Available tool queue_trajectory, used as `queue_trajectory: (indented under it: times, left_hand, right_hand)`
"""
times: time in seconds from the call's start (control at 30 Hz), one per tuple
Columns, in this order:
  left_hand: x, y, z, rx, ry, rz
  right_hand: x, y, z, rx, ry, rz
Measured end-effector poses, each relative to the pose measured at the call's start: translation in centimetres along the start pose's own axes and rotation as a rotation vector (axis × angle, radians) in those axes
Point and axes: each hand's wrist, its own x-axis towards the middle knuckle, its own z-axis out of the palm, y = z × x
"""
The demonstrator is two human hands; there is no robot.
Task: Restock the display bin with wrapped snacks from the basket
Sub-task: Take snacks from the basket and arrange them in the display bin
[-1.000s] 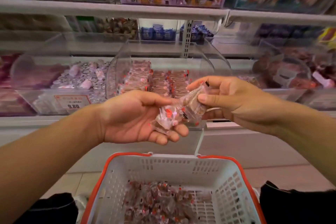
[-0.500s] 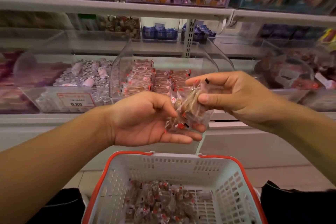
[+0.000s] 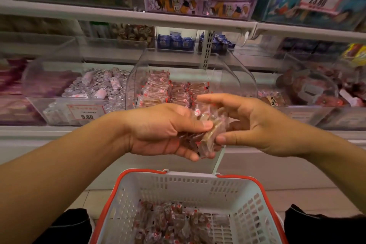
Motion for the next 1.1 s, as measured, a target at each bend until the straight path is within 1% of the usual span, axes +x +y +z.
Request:
queue_trajectory:
  times: [0.07, 0.13, 0.17, 0.2, 0.23, 0.27, 0.3, 0.33, 0.37, 0.4, 0.43, 0.47, 0.5, 0.53, 0.6, 0.7, 0.77, 0.87, 0.93, 0.97, 1.1]
  left_hand:
    - [0.1, 0.6, -0.1, 0.073, 0.026, 0.005]
    - [0.0, 1.7, -0.4, 0.071, 0.095, 0.038]
    - [-0.2, 2.3, -0.8, 0.072, 0.142, 0.064]
    - [-0.3, 3.0, -1.3, 0.089, 0.213, 0.100]
    - [-0.5, 3.5, -2.0, 0.142, 0.327, 0.142]
    - [-0.7, 3.9, -2.7, 0.245, 0.488, 0.199]
    - [-0.9, 4.0, -3.6, 0.406, 0.681, 0.277]
    - [-1.2, 3.9, -4.8, 0.637, 0.872, 0.383]
    - [-1.5, 3.7, -6.0, 0.941, 1.008, 0.481]
    - [-1.8, 3.6, -7.1, 1.246, 1.040, 0.523]
    - [-2.0, 3.4, -7.8, 1.499, 0.988, 0.486]
    - [-2.0, 3.2, -8.5, 1.687, 0.907, 0.389]
    - [-1.9, 3.0, -9.0, 1.824, 0.851, 0.285]
    - [-1.7, 2.8, -9.3, 1.935, 0.818, 0.216]
    - [-1.3, 2.7, -9.6, 2.080, 0.775, 0.143]
    - [-1.2, 2.5, -9.8, 2.138, 0.739, 0.120]
    - [-1.2, 2.4, -10.1, 2.168, 0.736, 0.147]
    - [-1.0, 2.4, -10.1, 2.175, 0.721, 0.168]
    - [-1.1, 2.5, -10.2, 2.171, 0.717, 0.180]
    - [-1.1, 2.5, -10.2, 2.169, 0.715, 0.186]
    - [-1.1, 2.3, -10.2, 2.166, 0.718, 0.210]
  right_hand:
    - [0.8, -0.8, -0.5, -0.030, -0.006, 0.001]
    - [1.9, -1.6, -1.0, -0.021, -0.011, -0.004]
    - [2.6, -2.0, -1.3, 0.002, 0.014, -0.004]
    - [3.4, -2.3, -1.6, 0.025, 0.057, 0.000]
    - [4.4, -2.4, -1.8, 0.036, 0.121, 0.012]
    - [5.7, -2.3, -2.1, 0.049, 0.204, 0.036]
    - [7.3, -1.9, -2.5, 0.079, 0.293, 0.076]
    - [9.1, -1.2, -3.0, 0.125, 0.370, 0.133]
    - [11.2, -0.4, -3.3, 0.160, 0.428, 0.204]
    - [13.2, 0.4, -3.6, 0.166, 0.470, 0.280]
    - [15.3, 1.3, -3.8, 0.143, 0.501, 0.358]
    - [17.1, 2.2, -4.0, 0.110, 0.520, 0.431]
    - [18.9, 3.1, -4.0, 0.076, 0.532, 0.499]
    - [20.3, 3.9, -4.1, 0.050, 0.543, 0.558]
    - [22.7, 5.5, -4.1, 0.000, 0.554, 0.631]
    - [24.8, 7.2, -3.9, -0.123, 0.561, 0.600]
    - [25.5, 7.8, -3.5, -0.194, 0.552, 0.564]
    - [26.2, 7.7, -3.5, -0.464, 0.530, 0.582]
    - [26.3, 7.2, -3.8, -0.644, 0.554, 0.603]
    - [26.3, 7.1, -4.0, -0.696, 0.577, 0.610]
    - [26.1, 7.4, -4.2, -0.762, 0.653, 0.585]
